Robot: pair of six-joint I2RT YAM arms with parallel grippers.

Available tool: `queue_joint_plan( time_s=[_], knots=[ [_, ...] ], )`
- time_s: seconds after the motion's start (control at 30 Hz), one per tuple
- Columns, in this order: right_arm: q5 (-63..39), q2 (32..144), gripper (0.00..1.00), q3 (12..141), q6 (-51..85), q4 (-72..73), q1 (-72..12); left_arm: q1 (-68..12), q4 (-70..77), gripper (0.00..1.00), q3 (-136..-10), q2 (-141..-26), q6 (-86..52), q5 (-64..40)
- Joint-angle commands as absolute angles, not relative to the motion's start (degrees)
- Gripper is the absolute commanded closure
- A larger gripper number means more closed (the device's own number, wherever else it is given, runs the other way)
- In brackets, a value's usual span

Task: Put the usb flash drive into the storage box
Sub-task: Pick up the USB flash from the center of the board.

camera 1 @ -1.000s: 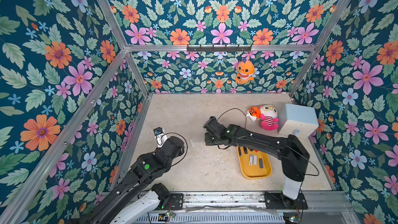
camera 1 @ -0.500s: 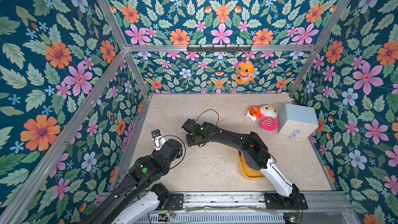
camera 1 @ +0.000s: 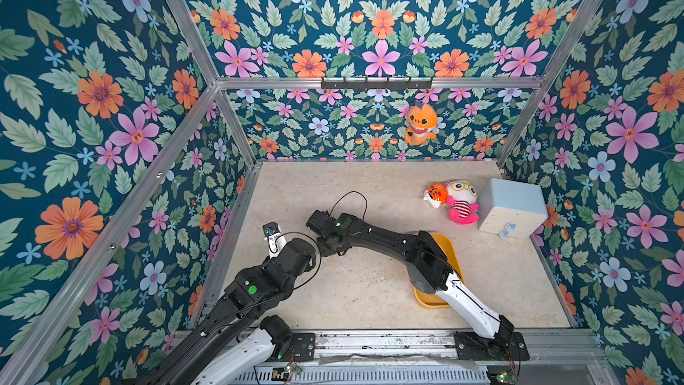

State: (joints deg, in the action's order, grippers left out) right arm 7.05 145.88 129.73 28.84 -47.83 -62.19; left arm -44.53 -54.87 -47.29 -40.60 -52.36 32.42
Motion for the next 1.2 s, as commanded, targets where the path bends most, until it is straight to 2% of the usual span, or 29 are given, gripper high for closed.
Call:
queue_joint_plan(
  time_s=[0.0,0.33,0.47,0.6,0.77,0.93,1.07,1.17],
  knots=[
    [9.68,147.59,0.64,130.48,28.14,-52.05,-62.30,-44.46,-54.41,0.47,-47.33,-40.65,-51.69,32.71],
    [12.19,148.66,0.83,133.10,27.68,-54.03,-62.51,-44.50,-54.40,0.47,-47.29,-41.76,-51.46,32.46],
    [12.02,146.04,0.87,134.67,27.28,-54.07,-62.55,-44.52,-54.31,0.47,-47.29,-42.34,-51.24,32.21],
    [11.58,138.56,0.88,130.91,26.76,-52.92,-62.16,-44.49,-53.87,0.47,-47.13,-42.56,-51.08,31.66],
    [11.87,124.58,0.89,118.51,27.04,-51.45,-58.77,-44.52,-52.37,0.47,-46.58,-41.94,-49.75,29.64],
    [10.50,103.45,0.89,95.32,29.89,-45.73,-52.51,-44.49,-51.82,0.47,-46.40,-42.01,-49.31,29.10],
    [6.55,87.24,0.88,78.75,32.92,-45.44,-46.40,-44.47,-51.26,0.47,-46.27,-42.36,-48.83,28.57],
    [8.19,77.77,0.88,68.93,33.81,-47.49,-44.73,-44.44,-50.98,0.47,-46.15,-42.54,-48.61,28.39]
  ],
)
